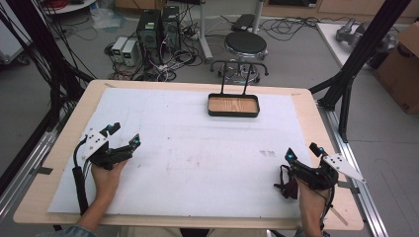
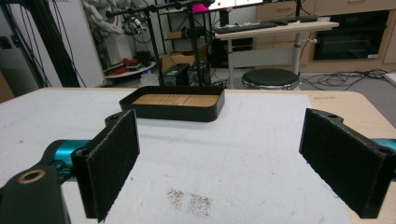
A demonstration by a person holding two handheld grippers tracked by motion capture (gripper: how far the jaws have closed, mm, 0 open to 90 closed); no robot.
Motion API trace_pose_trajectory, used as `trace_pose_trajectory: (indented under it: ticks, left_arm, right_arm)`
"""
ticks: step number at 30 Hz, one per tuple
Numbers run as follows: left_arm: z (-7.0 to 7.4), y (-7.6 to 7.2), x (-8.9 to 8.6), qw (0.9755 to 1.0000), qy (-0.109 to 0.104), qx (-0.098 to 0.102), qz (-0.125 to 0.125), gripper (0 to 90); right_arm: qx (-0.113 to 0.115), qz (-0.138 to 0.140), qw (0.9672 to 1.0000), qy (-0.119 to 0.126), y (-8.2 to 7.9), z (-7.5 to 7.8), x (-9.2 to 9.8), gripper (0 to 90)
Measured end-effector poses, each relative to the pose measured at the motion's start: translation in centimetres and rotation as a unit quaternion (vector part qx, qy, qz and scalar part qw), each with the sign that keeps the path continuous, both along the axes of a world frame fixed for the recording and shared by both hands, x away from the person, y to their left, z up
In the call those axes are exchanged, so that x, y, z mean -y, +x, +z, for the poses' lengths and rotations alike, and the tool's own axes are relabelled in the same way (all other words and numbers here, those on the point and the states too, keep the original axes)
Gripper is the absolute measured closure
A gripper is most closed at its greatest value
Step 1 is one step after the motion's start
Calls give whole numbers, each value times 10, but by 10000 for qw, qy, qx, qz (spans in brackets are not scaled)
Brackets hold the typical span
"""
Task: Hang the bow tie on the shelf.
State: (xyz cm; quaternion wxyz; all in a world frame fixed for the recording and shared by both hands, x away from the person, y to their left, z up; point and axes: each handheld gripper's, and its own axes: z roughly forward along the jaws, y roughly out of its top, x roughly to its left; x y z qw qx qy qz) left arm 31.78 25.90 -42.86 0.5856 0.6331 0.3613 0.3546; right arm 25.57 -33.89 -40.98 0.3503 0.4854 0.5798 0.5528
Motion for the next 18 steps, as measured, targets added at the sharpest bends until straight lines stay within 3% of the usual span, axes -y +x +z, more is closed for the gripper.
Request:
trace_pose_trajectory:
  ticks: [18]
  left_arm:
    - [-1, 1, 1, 10000, -8, -16, 36, 175]
  right_arm:
    - [-138, -194, 9997, 97, -10, 1, 7, 116]
